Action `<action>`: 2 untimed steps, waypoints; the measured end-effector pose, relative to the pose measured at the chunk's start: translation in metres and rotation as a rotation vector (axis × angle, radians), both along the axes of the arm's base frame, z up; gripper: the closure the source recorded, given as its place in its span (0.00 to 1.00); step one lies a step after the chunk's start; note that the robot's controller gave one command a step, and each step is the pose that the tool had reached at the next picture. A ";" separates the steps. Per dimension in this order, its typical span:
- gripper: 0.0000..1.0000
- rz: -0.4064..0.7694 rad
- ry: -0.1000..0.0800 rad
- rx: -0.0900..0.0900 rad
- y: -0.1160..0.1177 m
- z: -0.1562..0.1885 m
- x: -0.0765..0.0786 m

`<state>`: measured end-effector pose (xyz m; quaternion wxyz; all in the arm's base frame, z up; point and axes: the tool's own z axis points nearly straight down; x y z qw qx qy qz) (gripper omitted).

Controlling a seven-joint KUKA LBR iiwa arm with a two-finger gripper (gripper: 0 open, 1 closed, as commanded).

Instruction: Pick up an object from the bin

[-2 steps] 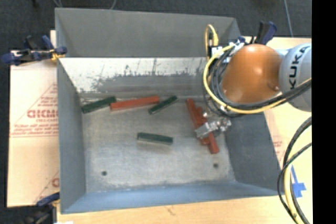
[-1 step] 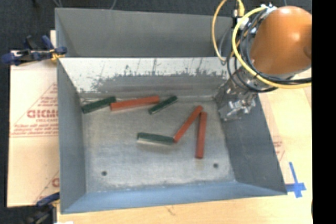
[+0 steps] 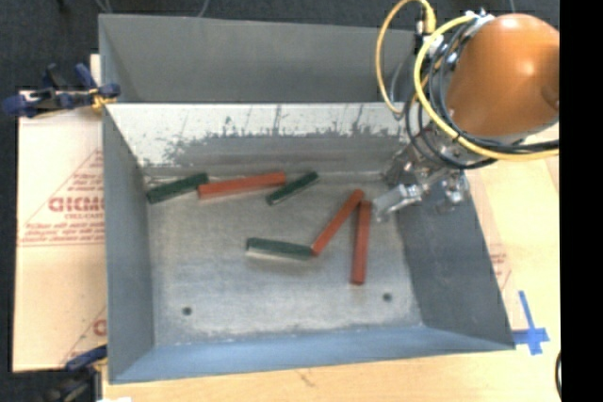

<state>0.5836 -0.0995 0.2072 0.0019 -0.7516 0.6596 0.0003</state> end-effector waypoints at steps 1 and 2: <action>0.00 0.151 -0.001 0.002 0.032 -0.125 0.023; 1.00 0.145 -0.005 0.001 0.030 -0.121 0.024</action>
Offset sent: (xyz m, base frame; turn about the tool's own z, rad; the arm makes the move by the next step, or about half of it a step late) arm 0.0221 0.0299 -0.1228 -0.1533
